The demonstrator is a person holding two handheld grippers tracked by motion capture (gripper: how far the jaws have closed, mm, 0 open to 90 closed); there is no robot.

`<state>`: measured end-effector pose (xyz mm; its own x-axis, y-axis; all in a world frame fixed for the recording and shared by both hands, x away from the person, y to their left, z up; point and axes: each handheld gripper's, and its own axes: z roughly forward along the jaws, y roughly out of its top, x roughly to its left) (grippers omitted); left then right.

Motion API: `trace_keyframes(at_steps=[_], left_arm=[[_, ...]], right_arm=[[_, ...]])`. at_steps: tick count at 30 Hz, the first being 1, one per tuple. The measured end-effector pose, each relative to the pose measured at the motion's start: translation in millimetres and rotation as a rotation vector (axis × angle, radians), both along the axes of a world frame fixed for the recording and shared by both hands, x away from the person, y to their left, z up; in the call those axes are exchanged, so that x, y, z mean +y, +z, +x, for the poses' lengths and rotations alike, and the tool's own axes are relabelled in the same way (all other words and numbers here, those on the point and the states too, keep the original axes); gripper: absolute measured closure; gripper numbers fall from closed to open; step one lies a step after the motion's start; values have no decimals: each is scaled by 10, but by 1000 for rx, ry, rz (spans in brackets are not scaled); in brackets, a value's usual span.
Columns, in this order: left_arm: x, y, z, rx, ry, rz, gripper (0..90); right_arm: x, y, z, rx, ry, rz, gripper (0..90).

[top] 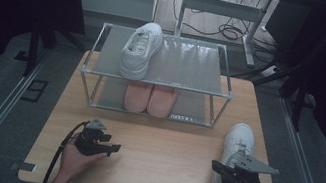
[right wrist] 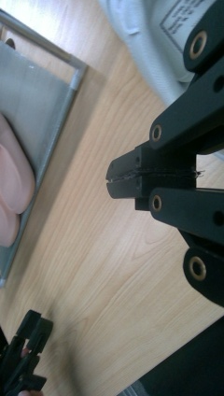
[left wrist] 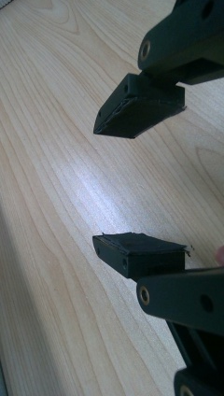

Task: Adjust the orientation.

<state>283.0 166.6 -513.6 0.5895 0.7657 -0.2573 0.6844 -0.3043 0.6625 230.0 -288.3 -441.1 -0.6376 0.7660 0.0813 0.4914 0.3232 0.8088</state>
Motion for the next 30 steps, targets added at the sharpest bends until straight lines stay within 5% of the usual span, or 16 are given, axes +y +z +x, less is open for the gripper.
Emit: trace_keyframes(at_steps=[12,24,30], left_arm=[[-14,-1,-5,2,-4,4,410],[7,-1,-1,0,0,4,409],[-5,-15,4,5,-3,9,409]], right_arm=[[28,-121,-145,20,-24,-63,895],[20,-203,-239,15,-101,-183,897],[-2,-234,-244,22,-105,-182,898]])
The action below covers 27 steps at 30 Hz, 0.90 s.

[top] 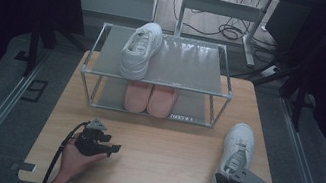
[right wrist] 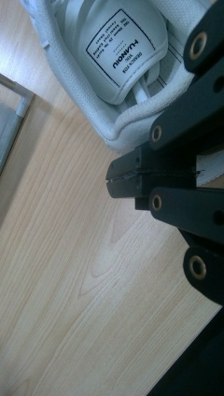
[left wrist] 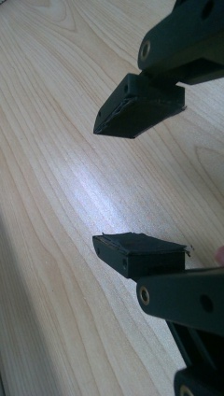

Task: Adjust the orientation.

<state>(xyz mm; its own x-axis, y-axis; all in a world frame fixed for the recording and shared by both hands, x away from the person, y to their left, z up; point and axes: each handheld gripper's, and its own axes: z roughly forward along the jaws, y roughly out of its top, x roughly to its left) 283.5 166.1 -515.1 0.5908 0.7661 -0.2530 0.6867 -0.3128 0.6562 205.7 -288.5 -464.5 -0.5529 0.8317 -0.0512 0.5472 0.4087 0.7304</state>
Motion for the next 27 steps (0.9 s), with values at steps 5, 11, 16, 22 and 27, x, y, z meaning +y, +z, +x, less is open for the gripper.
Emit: trace_keyframes(at_steps=[5,11,16,22,27], left_arm=[[-2,-4,1,0,0,2,409],[5,-7,3,1,1,2,409],[22,-18,5,4,5,-4,410],[23,-11,5,0,4,-5,411],[20,-14,7,1,3,-5,411]], right_arm=[[48,-10,24,-9,-8,-15,898],[115,-8,65,-22,-24,-53,899],[59,-4,21,-21,-32,-54,899],[-90,5,-59,-13,-55,-47,899],[-237,9,-111,-11,-77,-41,899]])
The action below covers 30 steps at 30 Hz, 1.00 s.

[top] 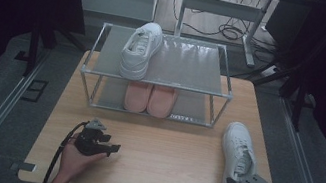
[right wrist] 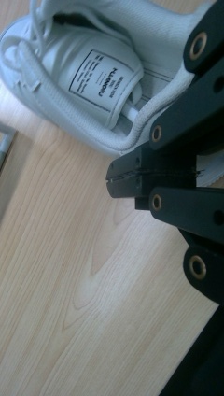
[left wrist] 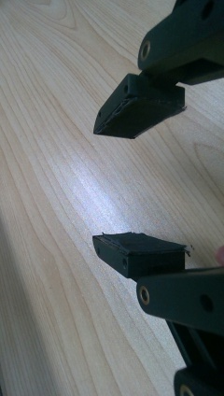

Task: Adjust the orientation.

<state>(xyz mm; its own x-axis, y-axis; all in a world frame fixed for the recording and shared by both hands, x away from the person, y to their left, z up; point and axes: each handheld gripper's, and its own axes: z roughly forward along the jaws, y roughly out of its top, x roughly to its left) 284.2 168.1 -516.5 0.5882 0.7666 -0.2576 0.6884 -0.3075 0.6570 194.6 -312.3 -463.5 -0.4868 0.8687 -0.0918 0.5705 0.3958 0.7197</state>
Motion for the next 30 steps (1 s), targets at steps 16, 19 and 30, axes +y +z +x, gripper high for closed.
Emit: trace_keyframes(at_steps=[16,19,30], left_arm=[[0,-3,-1,4,4,0,411],[-1,-6,0,4,3,1,410],[-10,-10,1,6,2,2,410]], right_arm=[[-403,10,-32,11,-56,55,899],[-432,13,-32,13,-60,58,899],[-373,84,4,-5,1,99,898]])
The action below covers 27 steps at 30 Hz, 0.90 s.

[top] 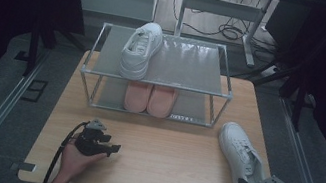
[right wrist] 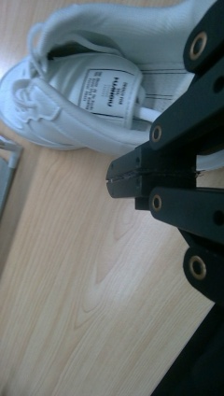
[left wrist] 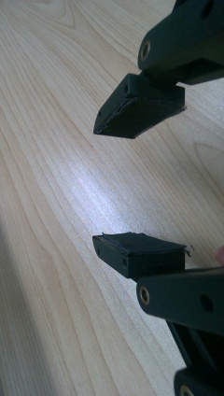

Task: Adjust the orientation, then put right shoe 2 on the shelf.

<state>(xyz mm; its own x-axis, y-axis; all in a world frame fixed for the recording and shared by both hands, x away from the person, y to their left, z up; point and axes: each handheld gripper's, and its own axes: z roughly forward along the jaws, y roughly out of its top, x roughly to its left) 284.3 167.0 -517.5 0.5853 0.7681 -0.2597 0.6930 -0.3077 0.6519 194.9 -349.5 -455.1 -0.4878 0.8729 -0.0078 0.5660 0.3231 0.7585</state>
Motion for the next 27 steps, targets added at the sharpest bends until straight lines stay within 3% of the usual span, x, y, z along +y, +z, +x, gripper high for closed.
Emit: trace_keyframes(at_steps=[10,18,27], left_arm=[[-8,8,-2,2,-3,-2,408],[17,20,-20,0,8,-6,407],[0,17,0,3,3,-7,407]], right_arm=[[-53,210,180,-33,37,63,897],[-185,450,416,-44,51,65,894],[-426,449,697,23,28,75,893]])
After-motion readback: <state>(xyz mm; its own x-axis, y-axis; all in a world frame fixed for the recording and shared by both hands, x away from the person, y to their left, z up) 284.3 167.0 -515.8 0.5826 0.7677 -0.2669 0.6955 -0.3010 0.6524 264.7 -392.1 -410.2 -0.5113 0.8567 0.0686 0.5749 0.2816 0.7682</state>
